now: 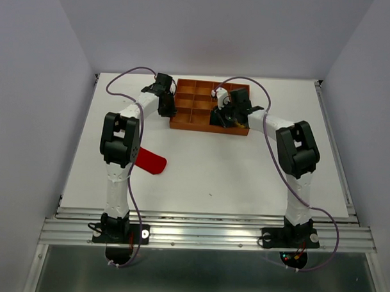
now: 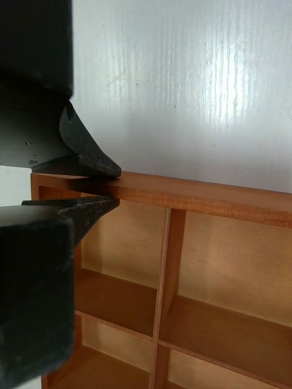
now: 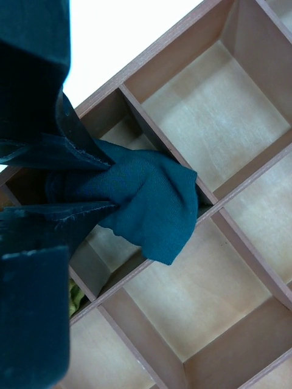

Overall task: Roll the socks
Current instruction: Place the rolled socks into the container

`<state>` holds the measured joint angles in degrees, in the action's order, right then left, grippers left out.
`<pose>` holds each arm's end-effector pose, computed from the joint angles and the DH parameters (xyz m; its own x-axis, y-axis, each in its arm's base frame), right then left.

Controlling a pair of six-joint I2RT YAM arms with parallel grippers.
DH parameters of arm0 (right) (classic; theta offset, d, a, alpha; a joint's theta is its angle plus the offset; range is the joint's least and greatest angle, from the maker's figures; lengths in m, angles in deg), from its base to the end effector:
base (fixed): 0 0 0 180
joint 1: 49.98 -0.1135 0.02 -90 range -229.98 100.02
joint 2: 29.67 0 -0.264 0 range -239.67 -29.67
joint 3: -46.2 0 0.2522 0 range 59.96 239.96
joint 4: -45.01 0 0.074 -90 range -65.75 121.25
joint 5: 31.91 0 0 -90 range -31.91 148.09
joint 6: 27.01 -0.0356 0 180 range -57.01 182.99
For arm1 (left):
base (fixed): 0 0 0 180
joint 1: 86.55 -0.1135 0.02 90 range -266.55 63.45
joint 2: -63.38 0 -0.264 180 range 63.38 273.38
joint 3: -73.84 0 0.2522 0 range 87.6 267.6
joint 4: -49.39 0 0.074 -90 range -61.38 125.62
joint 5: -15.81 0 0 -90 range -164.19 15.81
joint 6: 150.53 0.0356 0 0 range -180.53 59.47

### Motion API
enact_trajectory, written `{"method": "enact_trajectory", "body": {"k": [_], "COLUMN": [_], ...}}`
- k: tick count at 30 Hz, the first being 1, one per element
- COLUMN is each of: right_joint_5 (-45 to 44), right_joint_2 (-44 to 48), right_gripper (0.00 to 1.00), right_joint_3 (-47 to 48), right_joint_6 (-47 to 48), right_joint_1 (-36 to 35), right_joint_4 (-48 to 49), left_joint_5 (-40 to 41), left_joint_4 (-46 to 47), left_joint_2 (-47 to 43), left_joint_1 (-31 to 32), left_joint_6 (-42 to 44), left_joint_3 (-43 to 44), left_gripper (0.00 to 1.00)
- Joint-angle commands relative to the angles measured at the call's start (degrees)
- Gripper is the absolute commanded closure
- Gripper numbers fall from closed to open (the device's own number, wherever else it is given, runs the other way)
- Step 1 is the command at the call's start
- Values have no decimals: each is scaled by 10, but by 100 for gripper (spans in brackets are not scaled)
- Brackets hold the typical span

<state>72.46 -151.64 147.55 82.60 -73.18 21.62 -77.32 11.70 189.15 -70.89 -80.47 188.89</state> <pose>0.4321 0.1948 0.1733 -0.4184 -0.5331 -0.7354 -0.7284 0.6806 -0.0789 0.4759 -0.1354 0.1989 -0.7808 -0.1348 -0.6101 0.0406 0.9635 -0.2648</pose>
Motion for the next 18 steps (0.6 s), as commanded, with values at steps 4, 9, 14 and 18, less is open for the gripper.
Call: {"method": "enact_trajectory", "body": {"k": [4,9,14,18], "right_joint_5": [-56,-44,-28,-21], "right_joint_2": [-3,47,83,96], "right_gripper": [71,47,39,30], "right_joint_3": [-54,-79,-83,-71], "right_joint_6": [-46,-56,-68,-80], "right_joint_1": [-4,-4,-4,-4], "right_joint_4": [-64,-38,-10,2], "left_joint_5": [-9,-8,-7,-8], "left_joint_4": [23,22,23,24], "left_joint_2": [6,6,4,4], "left_joint_1": [1,2,2,1], "left_joint_6": [-10,-13,-13,-16], "left_joint_3": [8,7,4,3], "left_gripper": [100,100,100,100]}}
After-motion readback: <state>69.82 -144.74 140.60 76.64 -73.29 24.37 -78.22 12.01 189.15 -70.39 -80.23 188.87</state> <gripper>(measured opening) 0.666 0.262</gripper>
